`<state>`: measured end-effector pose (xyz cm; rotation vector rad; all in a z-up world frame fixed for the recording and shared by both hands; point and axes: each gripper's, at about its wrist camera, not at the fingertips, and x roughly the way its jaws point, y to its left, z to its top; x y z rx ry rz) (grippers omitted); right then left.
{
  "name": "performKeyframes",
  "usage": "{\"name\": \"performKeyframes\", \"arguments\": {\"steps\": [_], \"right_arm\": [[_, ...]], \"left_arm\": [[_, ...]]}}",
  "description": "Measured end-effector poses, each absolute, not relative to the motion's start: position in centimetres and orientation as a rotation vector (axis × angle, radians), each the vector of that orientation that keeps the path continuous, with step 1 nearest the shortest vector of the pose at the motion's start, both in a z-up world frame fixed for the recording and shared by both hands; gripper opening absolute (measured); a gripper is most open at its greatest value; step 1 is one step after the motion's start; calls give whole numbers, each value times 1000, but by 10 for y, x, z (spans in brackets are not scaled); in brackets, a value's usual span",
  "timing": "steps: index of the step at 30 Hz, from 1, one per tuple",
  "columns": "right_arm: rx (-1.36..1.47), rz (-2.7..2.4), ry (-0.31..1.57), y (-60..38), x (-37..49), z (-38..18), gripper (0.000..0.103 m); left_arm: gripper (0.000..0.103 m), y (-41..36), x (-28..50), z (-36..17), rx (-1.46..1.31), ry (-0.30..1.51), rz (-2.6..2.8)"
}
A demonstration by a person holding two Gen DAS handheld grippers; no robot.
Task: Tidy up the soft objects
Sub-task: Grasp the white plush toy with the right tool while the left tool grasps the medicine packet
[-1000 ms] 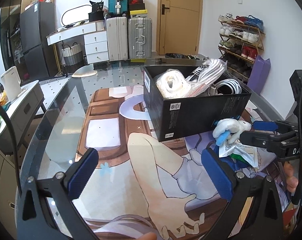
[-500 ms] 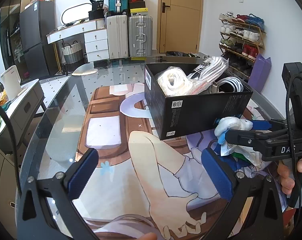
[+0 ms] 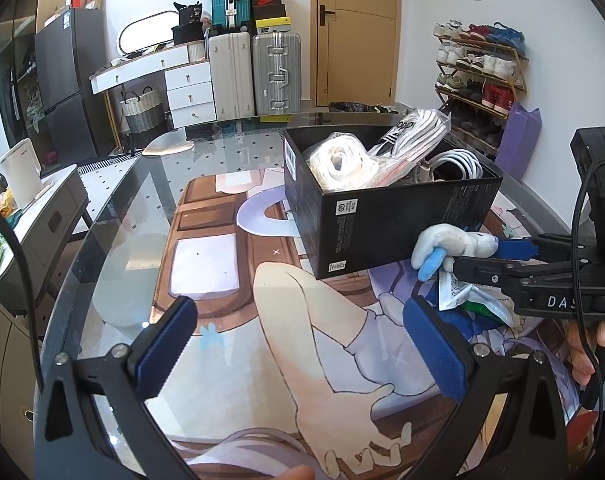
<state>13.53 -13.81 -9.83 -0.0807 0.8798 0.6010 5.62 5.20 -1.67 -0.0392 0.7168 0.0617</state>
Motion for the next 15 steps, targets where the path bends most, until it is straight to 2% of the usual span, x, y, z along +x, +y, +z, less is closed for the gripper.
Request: {"name": "performKeyframes", "arguments": {"steps": [5, 15], "right_arm": [[-87, 617, 864, -141, 132, -97, 57], [-99, 663, 809, -151, 115, -84, 57]], "left_arm": [[103, 52, 57, -16, -40, 718, 59], [103, 51, 56, -16, -38, 720, 57]]}}
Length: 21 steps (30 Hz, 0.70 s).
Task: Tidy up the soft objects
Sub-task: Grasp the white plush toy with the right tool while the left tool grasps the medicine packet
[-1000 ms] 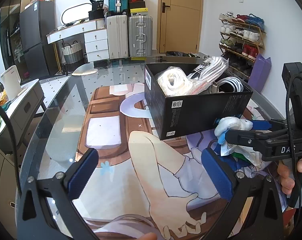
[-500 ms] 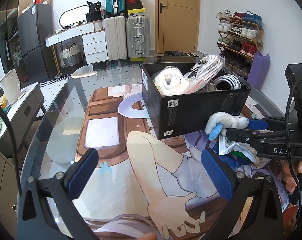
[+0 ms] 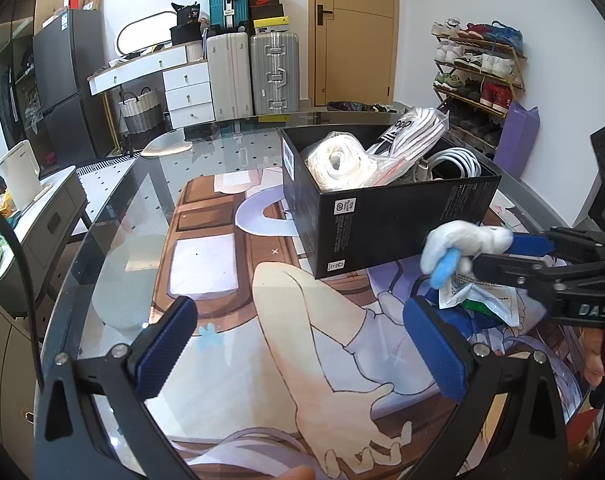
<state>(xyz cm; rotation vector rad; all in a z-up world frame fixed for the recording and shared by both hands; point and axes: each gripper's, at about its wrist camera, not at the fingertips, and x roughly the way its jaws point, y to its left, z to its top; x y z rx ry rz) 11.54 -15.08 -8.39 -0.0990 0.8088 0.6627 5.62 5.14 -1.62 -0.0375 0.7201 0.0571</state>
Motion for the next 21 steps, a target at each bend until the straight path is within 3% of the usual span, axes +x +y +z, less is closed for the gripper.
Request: {"name": "performKeyframes", "arguments": {"steps": [21], "right_arm": [[-8, 674, 674, -207, 92, -32, 57]], "left_arm": [[103, 5, 60, -6, -7, 758, -98]]}}
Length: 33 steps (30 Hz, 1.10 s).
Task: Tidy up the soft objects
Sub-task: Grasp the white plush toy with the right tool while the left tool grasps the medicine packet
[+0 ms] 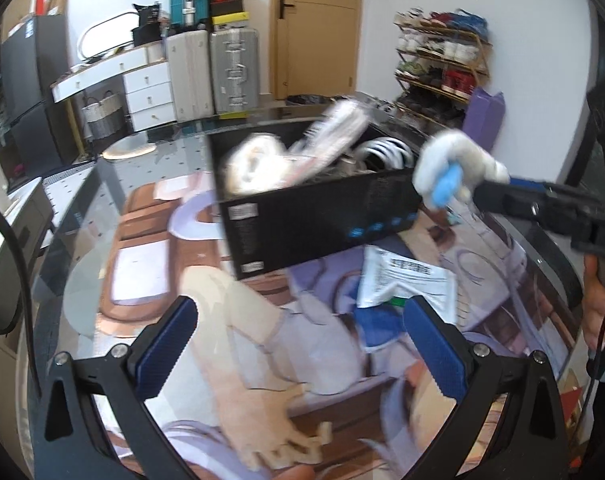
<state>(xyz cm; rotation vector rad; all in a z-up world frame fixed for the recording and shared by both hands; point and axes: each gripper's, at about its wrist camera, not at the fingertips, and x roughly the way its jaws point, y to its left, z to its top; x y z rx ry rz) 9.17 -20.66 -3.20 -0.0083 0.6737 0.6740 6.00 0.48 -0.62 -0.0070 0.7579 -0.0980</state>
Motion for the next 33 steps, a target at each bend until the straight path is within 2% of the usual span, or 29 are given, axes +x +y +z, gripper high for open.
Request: {"name": "performKeyframes", "arguments": {"steps": [12, 27, 30, 32, 33], "right_arm": [[49, 645, 644, -236, 91, -16, 57], [69, 625, 648, -244, 93, -15, 57], [68, 625, 650, -244, 93, -15, 57], [68, 627, 650, -244, 94, -14, 57], [67, 627, 650, -244, 94, -14, 57]], "left_arm": [[103, -56, 78, -21, 130, 852, -223], [101, -68, 107, -33, 141, 958, -245], [87, -65, 106, -32, 116, 948, -260], [69, -65, 103, -30, 118, 935, -271], [66, -65, 102, -29, 120, 930, -274]]}}
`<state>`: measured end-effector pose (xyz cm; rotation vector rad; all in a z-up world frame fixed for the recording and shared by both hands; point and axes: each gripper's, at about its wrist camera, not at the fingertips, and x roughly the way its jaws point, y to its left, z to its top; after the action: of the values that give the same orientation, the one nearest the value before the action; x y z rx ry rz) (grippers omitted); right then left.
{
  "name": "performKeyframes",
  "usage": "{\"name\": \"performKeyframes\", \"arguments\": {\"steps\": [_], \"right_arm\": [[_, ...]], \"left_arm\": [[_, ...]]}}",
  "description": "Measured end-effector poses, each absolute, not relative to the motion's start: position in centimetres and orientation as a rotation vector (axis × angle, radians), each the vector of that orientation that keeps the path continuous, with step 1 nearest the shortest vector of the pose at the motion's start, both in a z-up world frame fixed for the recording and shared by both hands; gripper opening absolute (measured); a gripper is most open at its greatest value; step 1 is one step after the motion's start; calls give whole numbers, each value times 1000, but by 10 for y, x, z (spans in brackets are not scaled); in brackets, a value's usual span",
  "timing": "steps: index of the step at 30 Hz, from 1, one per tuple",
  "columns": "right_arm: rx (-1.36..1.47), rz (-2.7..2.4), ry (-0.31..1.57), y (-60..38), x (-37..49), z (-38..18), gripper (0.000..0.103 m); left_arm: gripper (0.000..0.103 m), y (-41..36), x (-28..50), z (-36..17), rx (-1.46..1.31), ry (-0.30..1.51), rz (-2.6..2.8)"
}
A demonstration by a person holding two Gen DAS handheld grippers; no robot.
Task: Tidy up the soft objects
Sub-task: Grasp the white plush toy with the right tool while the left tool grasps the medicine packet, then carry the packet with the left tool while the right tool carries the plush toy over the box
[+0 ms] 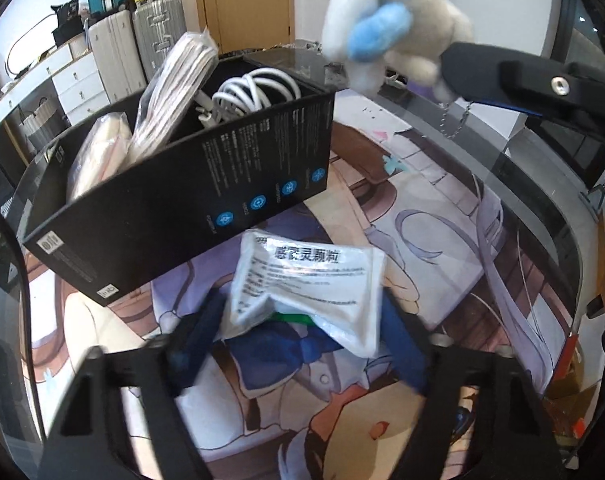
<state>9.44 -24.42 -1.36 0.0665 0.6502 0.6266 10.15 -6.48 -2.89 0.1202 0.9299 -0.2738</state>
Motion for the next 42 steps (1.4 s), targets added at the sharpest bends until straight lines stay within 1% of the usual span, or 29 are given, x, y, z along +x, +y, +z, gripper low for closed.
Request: {"name": "performKeyframes", "arguments": {"steps": [2, 8, 14, 24, 42], "right_arm": [[67, 627, 651, -245, 94, -13, 57], [66, 628, 650, -244, 95, -14, 57], [66, 626, 644, -242, 95, -13, 57], [52, 637, 621, -236, 92, -9, 57], [-40, 652, 637, -201, 109, -10, 57]], "left_arm": [[58, -63, 99, -28, 117, 924, -279], [54, -55, 90, -26, 94, 905, -283], [54, -39, 71, -10, 57, 847, -265], [54, -6, 51, 34, 9, 724, -210], [54, 38, 74, 57, -56, 656, -110]]}}
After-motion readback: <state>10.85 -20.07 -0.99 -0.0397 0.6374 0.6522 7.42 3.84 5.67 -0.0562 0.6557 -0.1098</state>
